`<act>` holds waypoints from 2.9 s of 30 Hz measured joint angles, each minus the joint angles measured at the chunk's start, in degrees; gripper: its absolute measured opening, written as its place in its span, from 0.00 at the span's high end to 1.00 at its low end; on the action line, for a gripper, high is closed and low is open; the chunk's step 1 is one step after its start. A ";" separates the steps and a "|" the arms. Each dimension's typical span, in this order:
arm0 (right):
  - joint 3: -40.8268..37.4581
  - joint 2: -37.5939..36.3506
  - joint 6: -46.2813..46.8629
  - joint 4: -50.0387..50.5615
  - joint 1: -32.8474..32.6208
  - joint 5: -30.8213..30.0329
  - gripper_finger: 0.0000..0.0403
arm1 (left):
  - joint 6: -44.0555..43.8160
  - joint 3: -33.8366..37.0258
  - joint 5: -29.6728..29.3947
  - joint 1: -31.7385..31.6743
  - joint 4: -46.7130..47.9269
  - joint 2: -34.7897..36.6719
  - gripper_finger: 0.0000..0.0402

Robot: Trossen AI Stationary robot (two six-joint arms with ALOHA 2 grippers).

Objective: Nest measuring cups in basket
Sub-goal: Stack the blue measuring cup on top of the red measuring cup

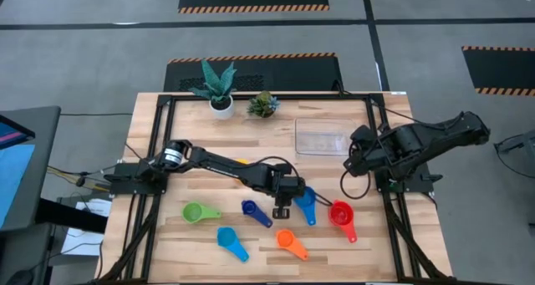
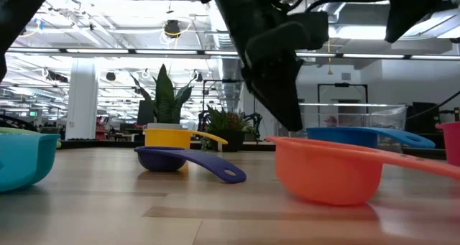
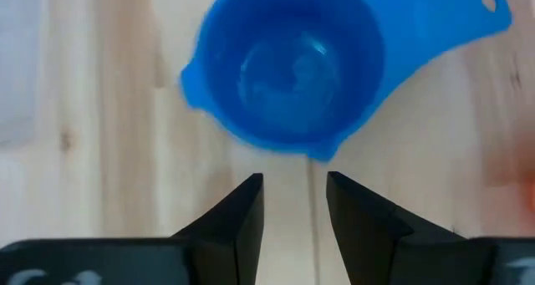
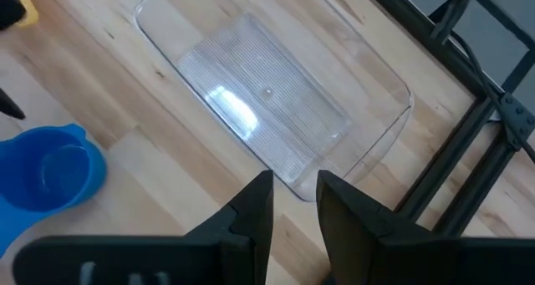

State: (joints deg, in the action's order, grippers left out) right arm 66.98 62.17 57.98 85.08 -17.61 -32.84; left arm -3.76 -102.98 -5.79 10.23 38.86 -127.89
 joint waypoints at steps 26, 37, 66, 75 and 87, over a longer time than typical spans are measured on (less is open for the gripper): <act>-0.02 0.00 0.67 0.07 -1.29 0.26 0.71 | -4.04 -8.95 -2.95 0.10 13.52 -2.32 0.70; -4.21 2.32 22.51 -7.68 -8.34 4.44 0.71 | -5.04 -9.57 -19.04 2.17 51.16 -1.96 0.70; -6.54 25.29 33.52 -28.09 -5.09 19.39 0.71 | -25.91 48.00 -13.00 3.97 19.25 50.79 0.70; -6.45 26.40 33.11 -28.60 -5.61 19.32 0.71 | -24.53 47.98 -13.66 3.95 16.67 50.14 0.70; -6.44 32.57 31.58 -29.82 -5.52 20.01 0.71 | -24.53 47.98 -13.34 3.93 16.58 49.87 0.70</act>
State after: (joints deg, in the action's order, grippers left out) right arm 60.54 94.74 89.56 55.25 -23.13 -12.83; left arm -28.29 -55.00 -19.14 14.15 55.44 -78.02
